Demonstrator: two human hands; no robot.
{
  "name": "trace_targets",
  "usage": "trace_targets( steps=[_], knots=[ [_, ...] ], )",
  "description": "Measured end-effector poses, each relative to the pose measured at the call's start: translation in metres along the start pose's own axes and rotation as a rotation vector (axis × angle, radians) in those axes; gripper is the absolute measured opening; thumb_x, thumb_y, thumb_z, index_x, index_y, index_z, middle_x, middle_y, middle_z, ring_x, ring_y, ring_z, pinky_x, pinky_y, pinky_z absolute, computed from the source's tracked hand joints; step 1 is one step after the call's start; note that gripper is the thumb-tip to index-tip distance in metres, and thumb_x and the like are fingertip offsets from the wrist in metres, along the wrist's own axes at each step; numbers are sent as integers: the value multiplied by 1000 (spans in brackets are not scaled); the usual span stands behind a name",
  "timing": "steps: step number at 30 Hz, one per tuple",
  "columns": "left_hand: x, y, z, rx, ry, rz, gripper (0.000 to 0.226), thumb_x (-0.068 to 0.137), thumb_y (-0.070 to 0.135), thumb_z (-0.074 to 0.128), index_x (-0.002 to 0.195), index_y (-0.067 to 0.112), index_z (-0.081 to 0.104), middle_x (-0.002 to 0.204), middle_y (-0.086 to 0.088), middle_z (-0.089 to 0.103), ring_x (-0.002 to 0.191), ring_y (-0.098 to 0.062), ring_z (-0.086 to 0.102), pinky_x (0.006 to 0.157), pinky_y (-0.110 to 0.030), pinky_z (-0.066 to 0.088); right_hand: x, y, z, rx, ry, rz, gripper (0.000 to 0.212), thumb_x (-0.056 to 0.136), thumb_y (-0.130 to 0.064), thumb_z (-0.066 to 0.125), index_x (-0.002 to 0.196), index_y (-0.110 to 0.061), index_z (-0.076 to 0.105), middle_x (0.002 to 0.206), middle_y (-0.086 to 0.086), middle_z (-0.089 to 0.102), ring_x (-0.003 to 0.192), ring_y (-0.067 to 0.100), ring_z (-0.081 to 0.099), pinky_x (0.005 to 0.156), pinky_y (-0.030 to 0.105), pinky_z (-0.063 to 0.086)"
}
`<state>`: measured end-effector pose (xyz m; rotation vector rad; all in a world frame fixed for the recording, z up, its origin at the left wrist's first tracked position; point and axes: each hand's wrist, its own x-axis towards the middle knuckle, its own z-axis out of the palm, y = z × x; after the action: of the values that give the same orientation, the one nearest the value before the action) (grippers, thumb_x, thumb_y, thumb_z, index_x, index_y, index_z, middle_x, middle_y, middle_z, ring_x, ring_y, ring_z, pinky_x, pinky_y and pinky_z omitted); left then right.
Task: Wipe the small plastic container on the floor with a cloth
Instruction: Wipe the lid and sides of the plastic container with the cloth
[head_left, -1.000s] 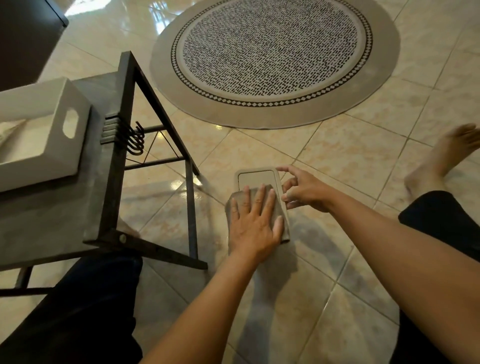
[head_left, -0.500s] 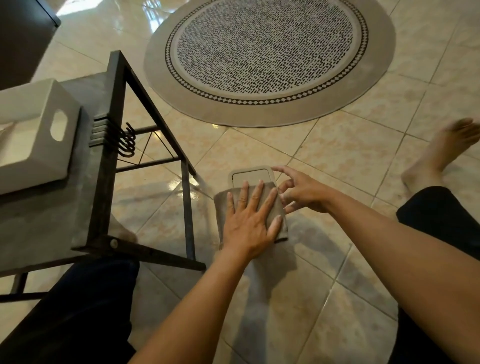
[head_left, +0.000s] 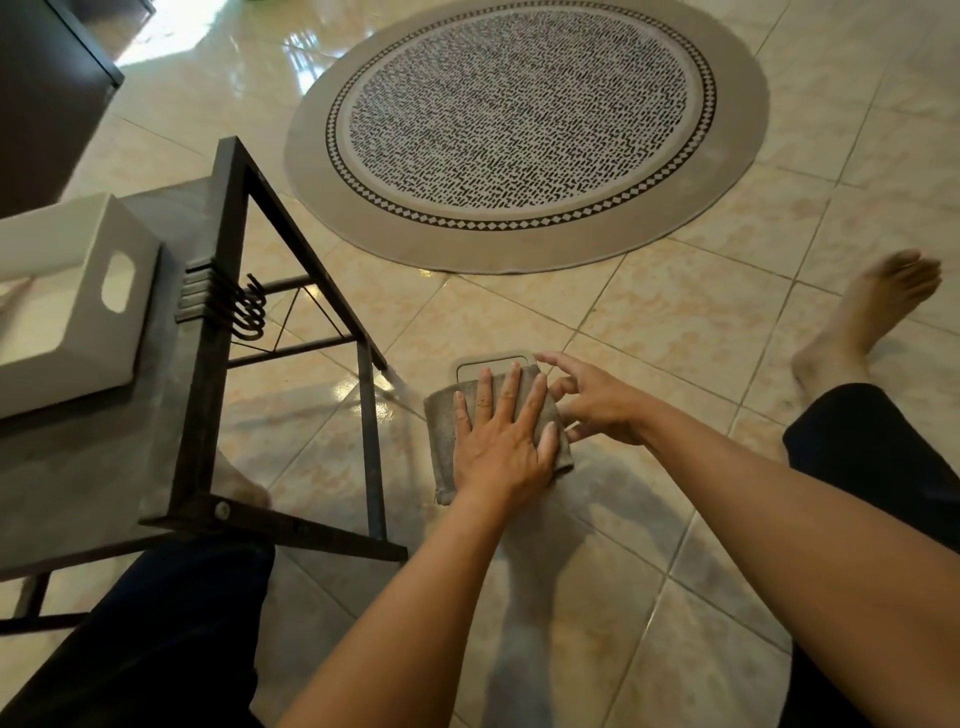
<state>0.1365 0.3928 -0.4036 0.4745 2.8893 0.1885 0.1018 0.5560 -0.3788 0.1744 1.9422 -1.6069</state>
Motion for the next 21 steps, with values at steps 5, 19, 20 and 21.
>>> trace_targets(
  steps=[5,19,20,21],
  knots=[
    [13,-6,-1,19,29,86,61,96,56,6,150,38,-17,160,6,-26,144,-23,-33,111,-47,-26,1,2,-1,37,-1,-8,87,83,22,48,152,-28,31,99,14,59,80,20,65,57,31,59],
    [36,-19,-14,-30,32,-58,65,96,47,12,154,32,-12,163,3,-21,147,-24,-26,118,-55,-11,5,-1,2,0,9,-8,87,82,15,59,148,-33,29,95,18,59,84,24,67,73,47,63],
    [36,-19,-13,-35,33,-64,65,96,48,11,154,32,-12,163,3,-21,146,-25,-27,118,-55,-11,6,-2,3,-9,5,-3,86,82,16,59,148,-32,31,93,17,59,83,23,66,72,47,64],
    [36,-19,-13,-35,31,-59,65,96,48,11,154,32,-12,163,3,-21,146,-25,-27,118,-56,-11,7,-4,3,-17,1,0,85,82,16,58,148,-31,31,91,15,59,82,23,67,72,47,64]
  ],
)
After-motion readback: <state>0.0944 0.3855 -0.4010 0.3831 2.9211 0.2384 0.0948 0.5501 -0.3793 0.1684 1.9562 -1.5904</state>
